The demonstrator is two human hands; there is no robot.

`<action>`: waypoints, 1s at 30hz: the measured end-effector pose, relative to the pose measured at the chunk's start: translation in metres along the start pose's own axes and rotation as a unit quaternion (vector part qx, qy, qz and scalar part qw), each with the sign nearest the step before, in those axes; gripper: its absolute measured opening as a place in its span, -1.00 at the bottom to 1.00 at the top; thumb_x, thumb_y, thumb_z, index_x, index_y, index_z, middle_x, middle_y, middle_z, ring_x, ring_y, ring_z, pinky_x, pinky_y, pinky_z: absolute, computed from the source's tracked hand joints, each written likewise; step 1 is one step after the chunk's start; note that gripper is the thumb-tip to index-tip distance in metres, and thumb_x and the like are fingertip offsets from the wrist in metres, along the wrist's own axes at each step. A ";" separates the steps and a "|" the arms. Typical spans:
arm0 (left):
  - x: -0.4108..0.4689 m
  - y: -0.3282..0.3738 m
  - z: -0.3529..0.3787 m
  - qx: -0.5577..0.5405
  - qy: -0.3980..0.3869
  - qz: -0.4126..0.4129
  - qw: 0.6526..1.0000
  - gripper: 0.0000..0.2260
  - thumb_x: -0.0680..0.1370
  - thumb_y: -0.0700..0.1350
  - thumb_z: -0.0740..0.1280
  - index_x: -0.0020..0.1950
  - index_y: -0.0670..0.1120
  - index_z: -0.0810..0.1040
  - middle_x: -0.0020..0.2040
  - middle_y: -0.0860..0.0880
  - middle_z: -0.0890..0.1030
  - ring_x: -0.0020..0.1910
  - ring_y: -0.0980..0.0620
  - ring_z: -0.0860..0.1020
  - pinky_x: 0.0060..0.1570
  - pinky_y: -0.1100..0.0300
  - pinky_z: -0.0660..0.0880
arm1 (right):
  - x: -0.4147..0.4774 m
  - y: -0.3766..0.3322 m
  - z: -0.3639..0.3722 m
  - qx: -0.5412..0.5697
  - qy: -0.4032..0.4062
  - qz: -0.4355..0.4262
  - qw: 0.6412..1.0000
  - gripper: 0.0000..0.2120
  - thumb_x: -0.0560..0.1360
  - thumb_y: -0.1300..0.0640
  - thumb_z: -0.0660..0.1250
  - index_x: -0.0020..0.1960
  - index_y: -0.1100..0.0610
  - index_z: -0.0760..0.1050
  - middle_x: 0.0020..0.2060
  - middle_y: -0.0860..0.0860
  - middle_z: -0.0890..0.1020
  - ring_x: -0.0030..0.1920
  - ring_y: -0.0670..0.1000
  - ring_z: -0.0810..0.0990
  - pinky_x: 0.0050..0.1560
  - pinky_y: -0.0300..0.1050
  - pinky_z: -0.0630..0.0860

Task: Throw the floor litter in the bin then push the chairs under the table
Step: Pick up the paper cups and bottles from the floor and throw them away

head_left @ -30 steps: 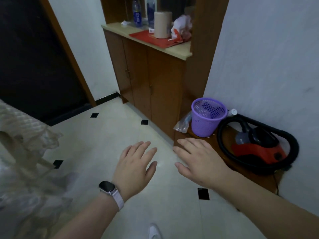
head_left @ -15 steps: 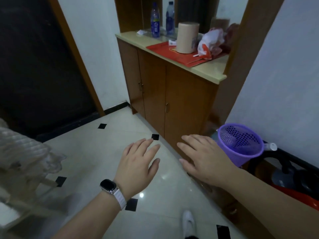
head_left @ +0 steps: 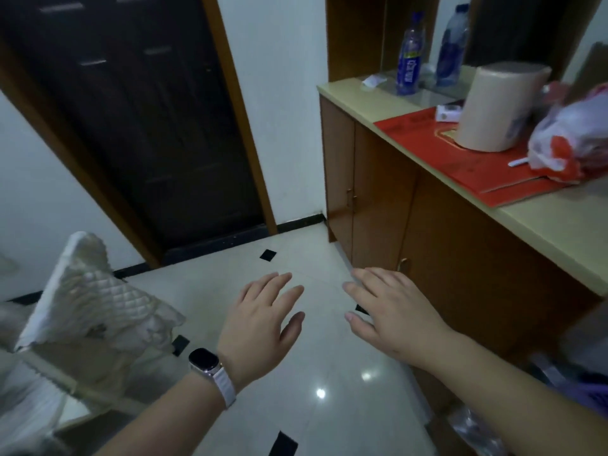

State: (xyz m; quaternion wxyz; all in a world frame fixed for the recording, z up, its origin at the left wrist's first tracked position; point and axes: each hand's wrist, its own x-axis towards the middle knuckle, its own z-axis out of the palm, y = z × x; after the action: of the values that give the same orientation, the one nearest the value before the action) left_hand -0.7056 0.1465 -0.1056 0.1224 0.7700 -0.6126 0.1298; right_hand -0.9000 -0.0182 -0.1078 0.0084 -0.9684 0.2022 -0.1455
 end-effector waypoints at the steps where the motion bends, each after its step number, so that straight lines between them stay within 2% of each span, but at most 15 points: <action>1: 0.015 -0.004 0.001 -0.001 -0.002 -0.016 1.000 -0.62 0.57 0.11 0.18 0.30 -0.01 0.55 0.33 -0.05 0.54 0.32 -0.10 0.47 0.26 0.00 0.41 | 0.017 0.012 0.001 0.006 -0.008 -0.011 1.000 -0.55 0.53 -0.17 0.13 0.26 0.05 0.52 0.25 0.04 0.55 0.24 0.09 0.50 0.20 0.04 0.45; 7: 0.055 -0.045 0.006 0.019 0.005 -0.082 0.996 -0.61 0.58 0.12 0.16 0.29 -0.02 0.55 0.32 -0.08 0.54 0.31 -0.12 0.48 0.23 -0.05 0.46 | 0.100 0.026 0.011 0.052 -0.001 -0.060 0.997 -0.55 0.55 -0.17 0.12 0.30 0.04 0.49 0.29 0.03 0.52 0.28 0.08 0.47 0.24 0.06 0.42; 11: 0.079 -0.094 0.015 0.021 0.008 -0.141 0.990 -0.60 0.58 0.13 0.15 0.29 -0.02 0.55 0.33 -0.08 0.54 0.31 -0.13 0.49 0.23 -0.09 0.47 | 0.165 0.030 0.034 0.061 -0.035 -0.077 0.995 -0.52 0.55 -0.20 0.07 0.31 0.03 0.48 0.32 0.04 0.51 0.31 0.11 0.47 0.26 0.10 0.42; 14: 0.093 -0.131 0.035 0.016 0.023 -0.146 0.989 -0.62 0.57 0.11 0.19 0.27 -0.04 0.56 0.31 -0.09 0.55 0.28 -0.13 0.50 0.20 -0.07 0.48 | 0.212 0.029 0.055 0.054 -0.055 -0.084 0.993 -0.50 0.56 -0.21 0.04 0.35 0.00 0.45 0.36 0.00 0.47 0.35 0.08 0.42 0.30 0.07 0.38; 18: 0.126 -0.196 0.075 -0.007 0.035 -0.160 0.986 -0.62 0.56 0.11 0.21 0.26 -0.04 0.57 0.30 -0.09 0.54 0.28 -0.14 0.49 0.19 -0.05 0.46 | 0.282 0.029 0.081 0.025 -0.065 -0.094 0.993 -0.54 0.55 -0.20 0.09 0.30 0.01 0.48 0.31 0.01 0.51 0.30 0.07 0.46 0.24 0.06 0.42; 21: 0.163 -0.245 0.092 -0.029 0.040 -0.167 0.985 -0.62 0.55 0.11 0.20 0.26 -0.03 0.57 0.30 -0.09 0.55 0.26 -0.14 0.51 0.17 -0.03 0.46 | 0.342 0.029 0.093 0.001 -0.090 -0.075 0.993 -0.51 0.58 -0.23 0.02 0.40 -0.05 0.38 0.41 -0.05 0.41 0.40 0.00 0.34 0.35 0.00 0.30; 24: 0.198 -0.294 0.094 -0.031 0.051 -0.170 0.984 -0.62 0.54 0.13 0.18 0.26 0.01 0.56 0.29 -0.04 0.55 0.25 -0.08 0.52 0.17 0.01 0.47 | 0.406 0.023 0.096 -0.016 -0.072 -0.080 0.994 -0.52 0.58 -0.24 0.02 0.39 -0.06 0.39 0.38 -0.06 0.44 0.38 -0.01 0.38 0.34 -0.02 0.30; 28: 0.235 -0.367 0.094 -0.042 0.062 -0.166 0.983 -0.63 0.56 0.12 0.20 0.28 0.00 0.55 0.31 -0.04 0.54 0.32 -0.08 0.47 0.27 -0.03 0.42 | 0.486 0.001 0.103 -0.005 -0.058 -0.082 0.995 -0.50 0.58 -0.23 0.01 0.38 -0.03 0.42 0.36 -0.06 0.45 0.36 0.01 0.40 0.35 0.00 0.32; 30: 0.245 -0.396 0.095 -0.040 0.055 -0.180 0.981 -0.60 0.57 0.13 0.18 0.31 0.00 0.55 0.33 -0.03 0.53 0.34 -0.07 0.45 0.31 0.01 0.36 | 0.513 -0.009 0.113 0.006 -0.061 -0.083 0.995 -0.49 0.57 -0.24 0.00 0.40 -0.04 0.41 0.38 -0.07 0.43 0.38 0.00 0.38 0.36 0.02 0.31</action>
State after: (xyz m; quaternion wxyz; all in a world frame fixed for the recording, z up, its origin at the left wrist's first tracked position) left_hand -0.2619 -0.0229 -0.1203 0.2080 0.8537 -0.4611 0.1234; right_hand -0.4150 -0.2169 -0.0725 0.0142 -0.9889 0.1191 -0.0880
